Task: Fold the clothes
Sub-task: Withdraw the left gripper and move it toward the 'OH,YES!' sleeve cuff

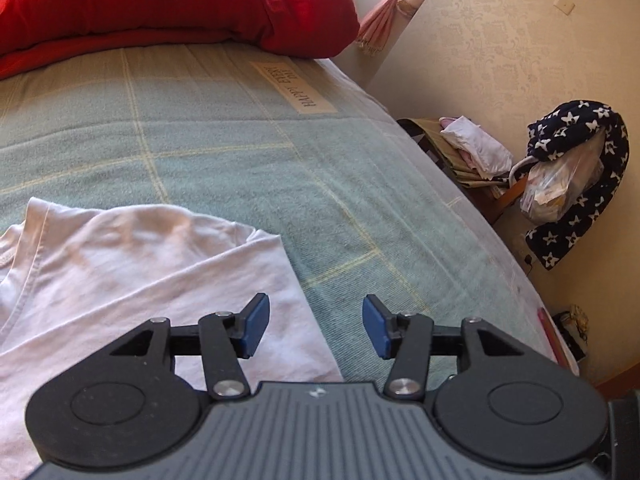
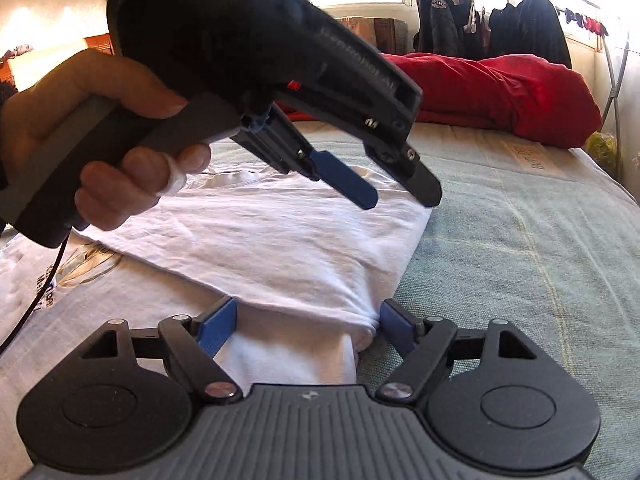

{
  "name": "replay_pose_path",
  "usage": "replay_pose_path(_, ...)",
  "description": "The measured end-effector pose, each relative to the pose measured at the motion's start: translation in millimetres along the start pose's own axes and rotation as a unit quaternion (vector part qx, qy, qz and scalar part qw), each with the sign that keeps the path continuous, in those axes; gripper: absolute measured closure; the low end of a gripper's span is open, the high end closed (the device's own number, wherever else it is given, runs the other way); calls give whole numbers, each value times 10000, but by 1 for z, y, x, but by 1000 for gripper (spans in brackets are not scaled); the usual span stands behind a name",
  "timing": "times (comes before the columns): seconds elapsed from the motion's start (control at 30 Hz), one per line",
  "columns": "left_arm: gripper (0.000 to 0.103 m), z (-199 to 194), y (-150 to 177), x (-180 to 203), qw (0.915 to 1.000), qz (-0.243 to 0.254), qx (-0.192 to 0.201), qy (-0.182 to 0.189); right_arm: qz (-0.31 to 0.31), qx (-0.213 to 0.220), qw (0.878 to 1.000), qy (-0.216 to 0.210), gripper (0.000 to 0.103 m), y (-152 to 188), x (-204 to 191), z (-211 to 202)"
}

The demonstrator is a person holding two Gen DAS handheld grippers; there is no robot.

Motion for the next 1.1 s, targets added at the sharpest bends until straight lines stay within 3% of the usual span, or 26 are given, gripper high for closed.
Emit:
replay_pose_path(0.27,52,30,-22,-15,9993,-223,290,-78,87,22,9999,-93,17,-1,2,-2)
replay_pose_path(0.43,52,14,-21,-4,9989,-119,344,-303,220,116,9995,-206,16,-5,3,-10)
replay_pose_path(0.63,52,-53,-2,7,9967,47,476,-652,355,301,9983,-339,12,-14,2,-28)
replay_pose_path(0.8,51,-132,28,14,9923,136,677,-1024,281,554,9981,-62,5,-24,-3,-68)
replay_pose_path(0.9,49,-174,54,19,9891,168,684,-1293,548,479,9973,-15,2,-15,-2,-85)
replay_pose_path(0.97,41,-195,74,22,9869,211,623,-1472,716,380,9967,17,2,-7,-7,-92)
replay_pose_path(1.1,36,-209,118,24,9827,303,504,-1757,874,318,9956,-61,0,18,-34,-105)
Point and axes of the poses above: each gripper's, at about its wrist camera, not at the fingertips, and z roughly the way its jaws point, x to its right, y to its underside, the point moved 5 cm from there along z, roughly the way its jaws point, and after that the axes turned 7 degrees about -x, right-handed, at the moved point
